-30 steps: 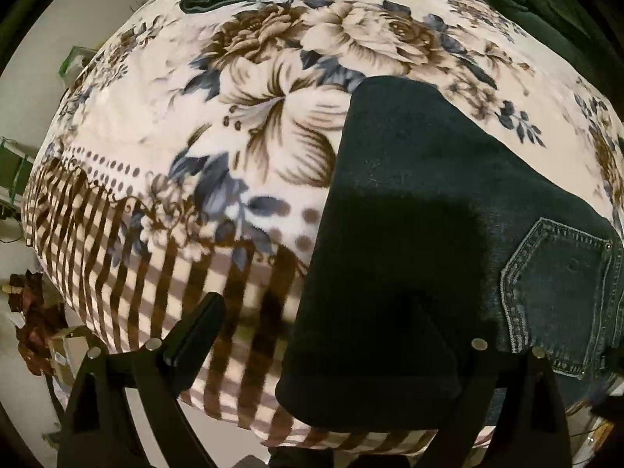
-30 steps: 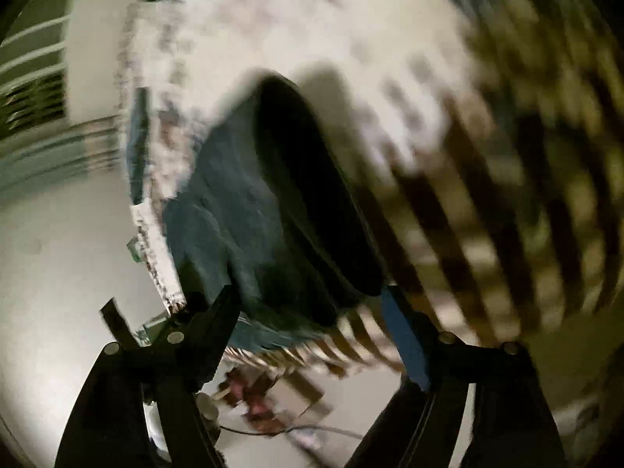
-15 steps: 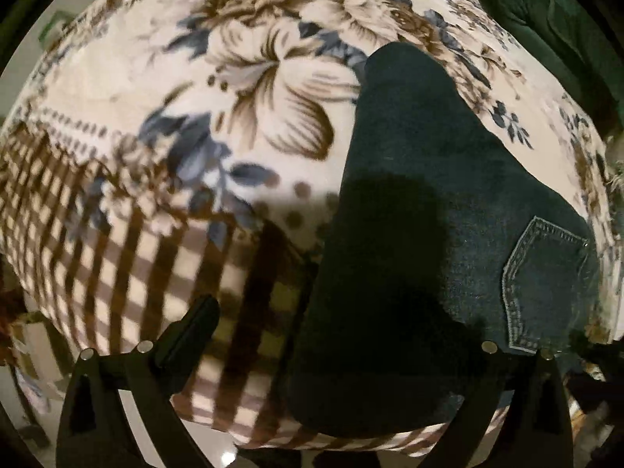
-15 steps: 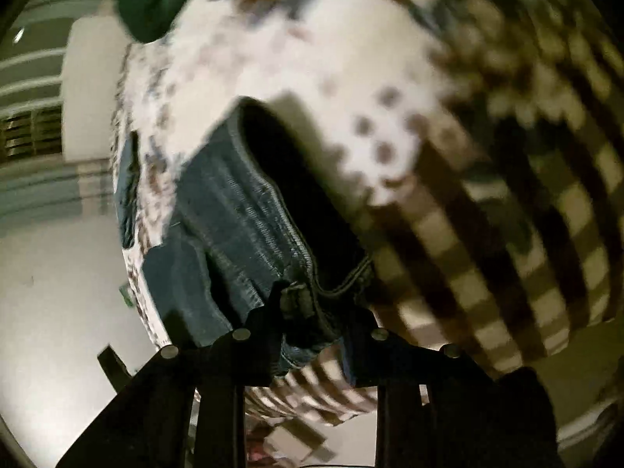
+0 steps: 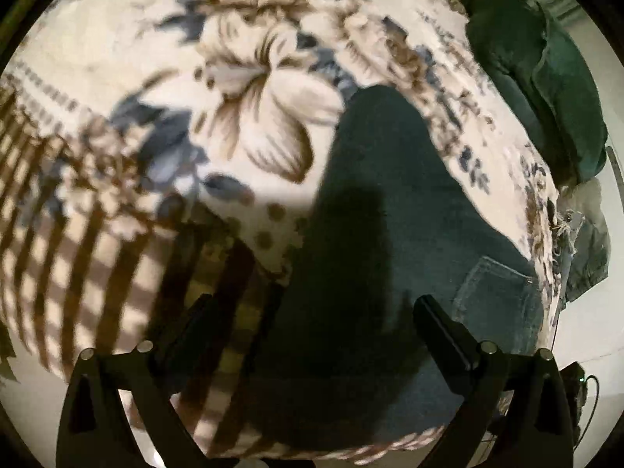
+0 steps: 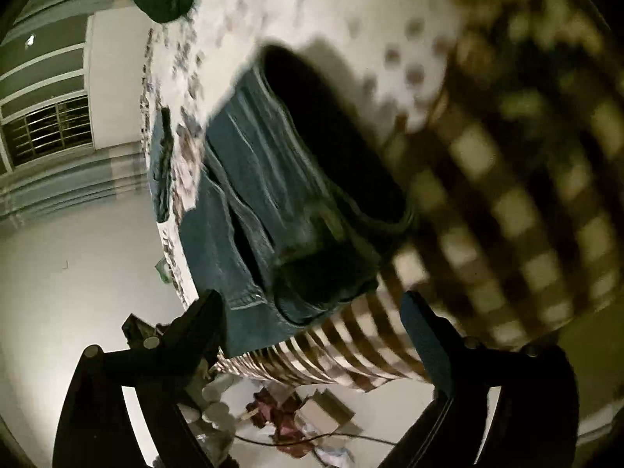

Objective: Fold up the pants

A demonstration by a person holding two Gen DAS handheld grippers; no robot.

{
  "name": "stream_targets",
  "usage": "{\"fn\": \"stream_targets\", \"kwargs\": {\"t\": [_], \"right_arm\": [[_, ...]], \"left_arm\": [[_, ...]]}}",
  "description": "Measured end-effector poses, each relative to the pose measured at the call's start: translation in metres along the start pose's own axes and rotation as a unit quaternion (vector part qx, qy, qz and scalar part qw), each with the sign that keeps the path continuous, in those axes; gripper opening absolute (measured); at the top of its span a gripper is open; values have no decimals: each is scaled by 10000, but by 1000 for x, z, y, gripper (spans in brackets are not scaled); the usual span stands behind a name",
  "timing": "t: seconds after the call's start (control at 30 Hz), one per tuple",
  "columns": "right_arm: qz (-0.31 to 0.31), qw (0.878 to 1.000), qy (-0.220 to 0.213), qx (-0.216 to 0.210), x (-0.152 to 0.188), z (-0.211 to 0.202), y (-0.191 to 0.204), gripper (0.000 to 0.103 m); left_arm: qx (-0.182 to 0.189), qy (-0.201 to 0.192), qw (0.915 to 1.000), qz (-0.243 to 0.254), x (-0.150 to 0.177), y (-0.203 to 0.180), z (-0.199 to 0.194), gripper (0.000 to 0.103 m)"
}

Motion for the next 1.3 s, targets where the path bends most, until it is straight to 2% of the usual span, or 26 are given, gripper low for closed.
{"fn": "stream_targets", "kwargs": {"t": [0.1,0.3,0.4,0.43,0.47,0.5,0.53,0.6,0.7,0.87,1.07,1.23,1.3], "right_arm": [[185,9997,24,-168,0,26,-10,95],[196,9934,-673,-907,-15,38,10,95],[245,9932,-699,-896,-19,48,4,95],[255,9934,-708,-863,-21,51,2,95],[249,9938,-717,-813,-22,54,3,95],[222,9945,-725,-720,-23,57,5,92],[178,9951,-738,-639,-22,57,8,75],[-46,9960,-758,-467,-19,56,15,55],[-167,9957,-821,-401,-12,52,29,44],[-356,9955,-834,-283,-2,44,60,38],[-461,9959,-677,-393,3,19,109,37],[-831,9940,-539,-454,-1,4,174,37],[-998,9925,-511,-497,-4,7,207,37]], "left_arm": [[233,104,9996,-107,-3,-1,16,102],[524,147,9985,-28,-8,-6,16,101],[654,139,9977,53,-7,-6,17,101],[697,99,9975,72,-9,-6,16,98],[798,7,9968,103,-9,-8,12,90],[934,-64,9955,134,-10,-11,8,53],[1064,-48,9941,187,-9,-15,5,43],[977,-138,9948,268,-11,-18,-3,35],[1197,-117,9927,131,-14,-19,-17,23],[1185,-232,9925,206,-19,-31,-51,20],[1207,-452,9915,158,-33,-36,-105,20],[1327,-686,9887,-96,-64,-32,-153,20],[1371,-822,9870,-175,-87,-28,-172,20]]}}
Point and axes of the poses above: each gripper's, at about its wrist camera, not at the fingertips, and z roughly the way its jaws point, y to its left, x to its underside, the point moved 10 cm from there along z, roughly the way its jaws point, and after that the axes turned 10 degrees about -x, right-handed, at the moved point
